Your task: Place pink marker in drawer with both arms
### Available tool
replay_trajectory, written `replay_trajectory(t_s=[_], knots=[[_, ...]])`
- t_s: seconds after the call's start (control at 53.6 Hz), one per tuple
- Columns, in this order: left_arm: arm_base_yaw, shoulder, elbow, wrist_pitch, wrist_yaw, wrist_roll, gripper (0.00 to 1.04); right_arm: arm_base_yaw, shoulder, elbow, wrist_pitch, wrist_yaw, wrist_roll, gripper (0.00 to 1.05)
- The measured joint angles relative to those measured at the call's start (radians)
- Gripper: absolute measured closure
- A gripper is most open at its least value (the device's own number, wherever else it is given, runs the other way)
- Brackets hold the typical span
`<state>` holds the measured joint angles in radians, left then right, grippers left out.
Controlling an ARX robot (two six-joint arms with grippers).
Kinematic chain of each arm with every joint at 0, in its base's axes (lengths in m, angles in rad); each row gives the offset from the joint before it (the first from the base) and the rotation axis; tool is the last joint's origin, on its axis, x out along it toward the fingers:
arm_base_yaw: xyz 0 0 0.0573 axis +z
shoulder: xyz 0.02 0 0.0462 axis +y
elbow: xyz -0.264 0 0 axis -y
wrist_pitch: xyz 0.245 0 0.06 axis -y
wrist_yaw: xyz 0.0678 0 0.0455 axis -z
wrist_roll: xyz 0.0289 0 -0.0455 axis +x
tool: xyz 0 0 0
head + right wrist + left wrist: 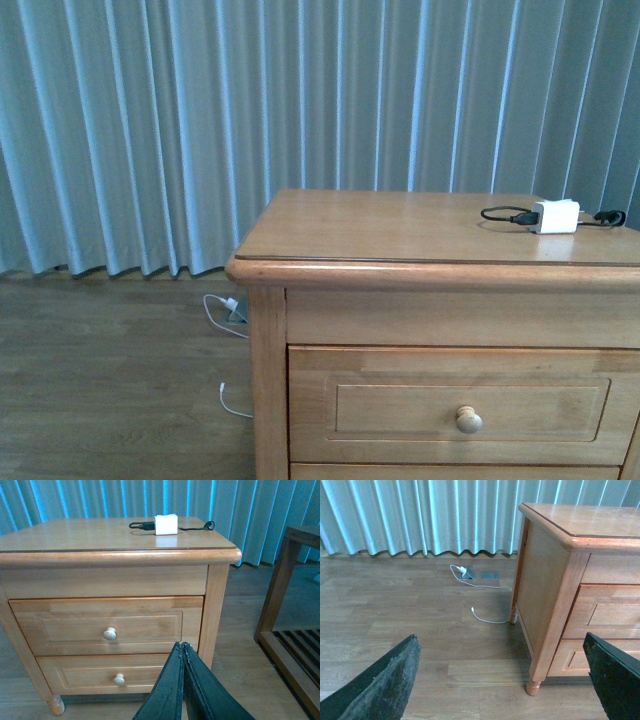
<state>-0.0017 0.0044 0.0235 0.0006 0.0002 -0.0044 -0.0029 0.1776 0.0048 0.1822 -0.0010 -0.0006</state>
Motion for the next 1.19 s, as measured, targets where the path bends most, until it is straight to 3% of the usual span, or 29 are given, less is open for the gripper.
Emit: replay_trajectory(t_s=[0.149, 0.803, 1.194], knots=[[0.000, 0.000, 0.000, 0.000, 0.000, 0.000, 0.06, 0.000, -0.149, 0.001, -0.174, 0.000, 0.000, 1.03], [0.000, 0.000, 0.000, 0.000, 0.000, 0.000, 0.06, 0.000, -0.173, 0.001, -0.182, 0.000, -0.002, 1.02], [0.000, 0.000, 0.000, 0.000, 0.000, 0.000, 0.06, 0.000, -0.173, 0.001, -0.182, 0.000, -0.002, 0.29]])
